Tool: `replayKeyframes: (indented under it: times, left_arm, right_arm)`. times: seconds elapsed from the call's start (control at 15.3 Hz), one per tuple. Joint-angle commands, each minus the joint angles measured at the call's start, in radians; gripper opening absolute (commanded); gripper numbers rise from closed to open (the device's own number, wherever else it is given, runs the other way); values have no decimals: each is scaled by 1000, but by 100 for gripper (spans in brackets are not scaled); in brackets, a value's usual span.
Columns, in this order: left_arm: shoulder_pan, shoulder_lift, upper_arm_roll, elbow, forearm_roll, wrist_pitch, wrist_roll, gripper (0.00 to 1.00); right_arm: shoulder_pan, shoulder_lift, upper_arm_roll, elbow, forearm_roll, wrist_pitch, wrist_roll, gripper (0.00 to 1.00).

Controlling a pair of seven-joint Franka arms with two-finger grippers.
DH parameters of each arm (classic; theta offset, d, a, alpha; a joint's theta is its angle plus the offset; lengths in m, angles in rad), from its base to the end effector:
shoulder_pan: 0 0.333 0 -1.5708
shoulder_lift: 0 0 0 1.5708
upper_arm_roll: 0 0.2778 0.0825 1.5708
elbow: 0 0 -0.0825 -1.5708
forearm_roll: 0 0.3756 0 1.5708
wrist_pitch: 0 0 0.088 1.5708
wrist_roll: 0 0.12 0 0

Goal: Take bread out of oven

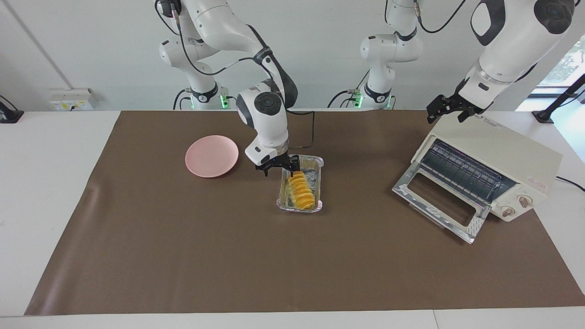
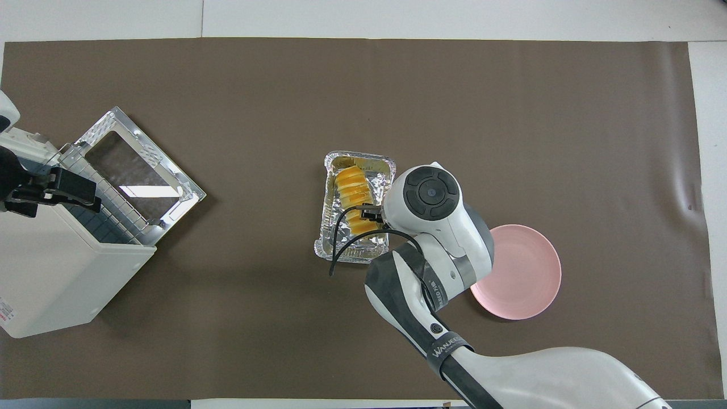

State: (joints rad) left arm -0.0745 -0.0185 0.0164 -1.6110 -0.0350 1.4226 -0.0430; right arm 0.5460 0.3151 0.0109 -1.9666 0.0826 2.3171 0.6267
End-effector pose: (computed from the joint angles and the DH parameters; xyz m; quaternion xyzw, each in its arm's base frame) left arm 0.5200 -0.0348 0.5535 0.9962 -0.0086 -0.0856 0.0133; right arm 0.5041 0.3165 0.2723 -0.9974 0.0626 0.0035 0.0368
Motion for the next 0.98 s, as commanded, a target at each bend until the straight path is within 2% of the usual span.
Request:
replayKeyframes:
  times: [0.0, 0.07, 0.2, 0.26, 0.66, 0.92]
  left_arm:
    - [16, -18, -4, 0, 7, -2, 2, 100]
    - [18, -18, -3, 0, 7, -2, 3, 100]
    - [16, -18, -4, 0, 7, -2, 2, 100]
    - [16, -18, -4, 0, 7, -2, 2, 100]
    - [16, -18, -4, 0, 7, -2, 2, 100]
    - [16, -18, -3, 0, 7, -2, 2, 100]
  right_arm:
    - [-1, -7, 1, -31, 31, 33, 16, 67]
    - [0, -7, 1, -34, 31, 42, 16, 59]
    - [3, -8, 1, -35, 31, 35, 18, 14]
    - [5, -10, 1, -35, 31, 28, 18, 0]
    - [-27, -20, 0, -17, 31, 18, -51, 0]
    - [-194, -56, 1, 37, 72, -140, -285, 0]
